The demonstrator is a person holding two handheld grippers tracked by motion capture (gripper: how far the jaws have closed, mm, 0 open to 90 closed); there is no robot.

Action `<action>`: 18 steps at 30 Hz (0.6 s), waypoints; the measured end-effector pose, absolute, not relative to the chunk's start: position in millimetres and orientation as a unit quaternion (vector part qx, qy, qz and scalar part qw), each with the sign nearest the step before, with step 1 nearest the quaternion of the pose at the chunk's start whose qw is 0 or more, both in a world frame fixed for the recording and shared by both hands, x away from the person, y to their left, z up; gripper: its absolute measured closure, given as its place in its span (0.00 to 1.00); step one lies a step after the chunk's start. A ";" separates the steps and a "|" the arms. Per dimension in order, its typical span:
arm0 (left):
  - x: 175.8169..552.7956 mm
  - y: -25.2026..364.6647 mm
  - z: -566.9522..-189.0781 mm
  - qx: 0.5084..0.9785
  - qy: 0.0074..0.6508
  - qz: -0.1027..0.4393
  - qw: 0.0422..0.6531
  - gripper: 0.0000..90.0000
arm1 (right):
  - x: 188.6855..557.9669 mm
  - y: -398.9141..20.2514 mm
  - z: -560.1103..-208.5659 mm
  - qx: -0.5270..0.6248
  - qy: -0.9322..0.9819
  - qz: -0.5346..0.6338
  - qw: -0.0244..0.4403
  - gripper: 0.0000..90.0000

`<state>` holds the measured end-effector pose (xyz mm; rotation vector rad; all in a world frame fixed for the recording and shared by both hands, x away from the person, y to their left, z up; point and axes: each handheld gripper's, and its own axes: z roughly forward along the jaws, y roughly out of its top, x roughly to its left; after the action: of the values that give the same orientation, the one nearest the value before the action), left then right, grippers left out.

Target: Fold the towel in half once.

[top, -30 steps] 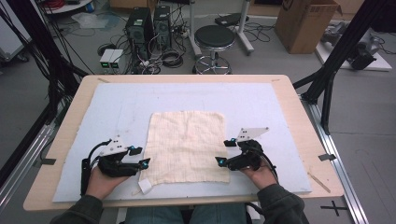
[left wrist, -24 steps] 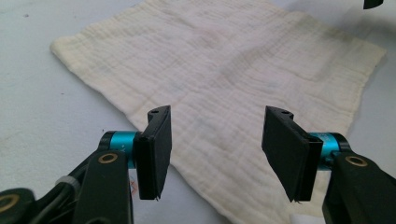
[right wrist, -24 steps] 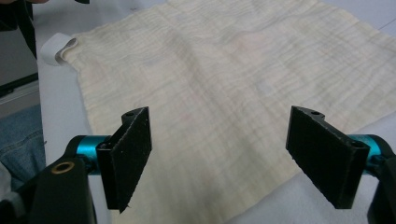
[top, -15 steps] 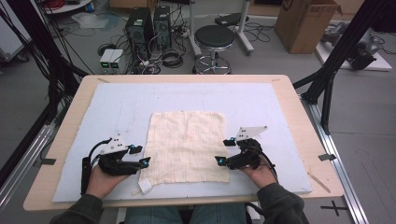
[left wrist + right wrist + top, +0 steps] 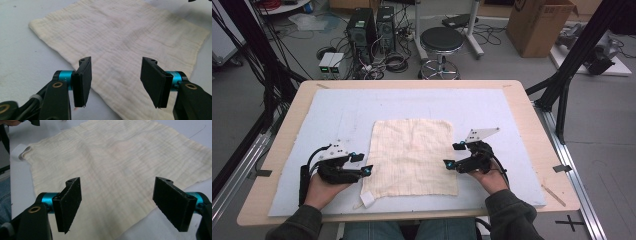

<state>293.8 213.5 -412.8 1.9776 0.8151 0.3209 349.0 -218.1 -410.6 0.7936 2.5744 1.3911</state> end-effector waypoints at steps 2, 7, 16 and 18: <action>298.0 212.1 -409.9 0.805 0.334 0.132 0.473 0.48 | 354.1 -218.2 -408.1 0.263 0.847 0.458 0.057 0.25; 312.1 209.4 -403.1 0.803 0.335 0.134 0.474 0.48 | 367.5 -218.7 -402.3 0.273 0.844 0.458 0.059 0.26; 338.8 208.1 -388.9 0.793 0.348 0.137 0.480 0.48 | 393.1 -217.7 -389.5 0.278 0.849 0.445 0.061 0.26; 343.8 207.8 -386.7 0.791 0.353 0.138 0.480 0.48 | 398.8 -217.6 -386.3 0.282 0.849 0.443 0.064 0.27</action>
<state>343.8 207.8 -386.7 1.9293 0.8618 0.3369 398.8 -217.6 -386.3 0.8532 2.5631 1.3367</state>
